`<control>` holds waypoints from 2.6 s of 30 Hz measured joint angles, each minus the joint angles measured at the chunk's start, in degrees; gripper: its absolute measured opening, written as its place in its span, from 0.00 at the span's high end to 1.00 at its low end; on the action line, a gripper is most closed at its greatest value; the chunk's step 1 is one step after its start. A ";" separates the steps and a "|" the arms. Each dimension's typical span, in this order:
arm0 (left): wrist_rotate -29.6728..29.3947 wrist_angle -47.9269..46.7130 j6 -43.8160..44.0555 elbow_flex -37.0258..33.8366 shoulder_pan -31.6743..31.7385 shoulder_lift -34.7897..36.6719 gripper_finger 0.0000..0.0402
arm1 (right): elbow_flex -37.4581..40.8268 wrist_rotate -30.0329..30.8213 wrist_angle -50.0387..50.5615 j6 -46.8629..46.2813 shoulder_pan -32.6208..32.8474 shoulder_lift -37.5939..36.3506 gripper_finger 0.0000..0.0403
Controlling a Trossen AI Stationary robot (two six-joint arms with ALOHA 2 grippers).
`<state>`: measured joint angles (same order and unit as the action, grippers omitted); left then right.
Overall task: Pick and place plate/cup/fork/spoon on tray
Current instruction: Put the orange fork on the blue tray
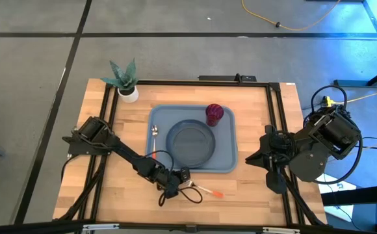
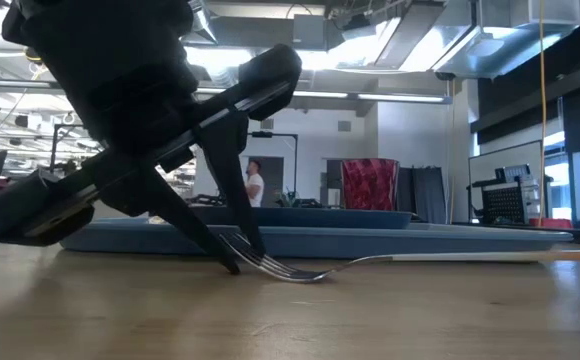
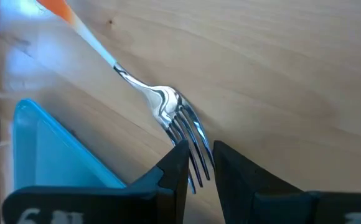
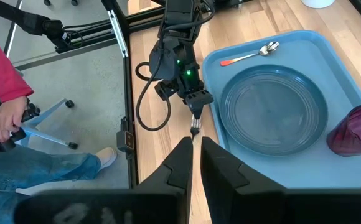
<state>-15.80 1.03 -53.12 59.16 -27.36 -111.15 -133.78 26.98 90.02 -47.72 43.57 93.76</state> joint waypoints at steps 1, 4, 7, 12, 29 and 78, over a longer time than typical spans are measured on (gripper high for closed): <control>-0.21 -0.12 -0.03 0.00 0.01 -0.02 0.83 | 0.00 0.00 0.00 0.00 0.00 0.00 0.91; -0.64 -0.22 -0.04 0.00 0.03 -0.03 0.86 | 0.00 0.45 0.00 0.00 0.00 0.00 0.91; -1.65 -0.43 -0.97 0.00 0.03 -0.18 0.91 | 0.00 1.86 0.00 -0.58 0.00 0.00 0.91; -6.88 -0.37 -2.98 0.00 0.12 -0.20 0.99 | 0.00 1.92 0.00 -2.96 -0.02 0.00 0.91; -15.49 -4.98 -7.01 -0.11 -0.91 6.23 1.00 | 0.02 2.08 0.00 -1.70 -0.02 0.02 0.91; 34.37 -31.63 32.32 -0.07 1.65 25.83 1.00 | 0.02 9.44 0.00 -5.03 -0.20 2.07 0.91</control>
<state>18.57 -30.60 -20.81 59.09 -25.71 -85.32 -133.75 36.42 90.02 -52.75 43.37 95.82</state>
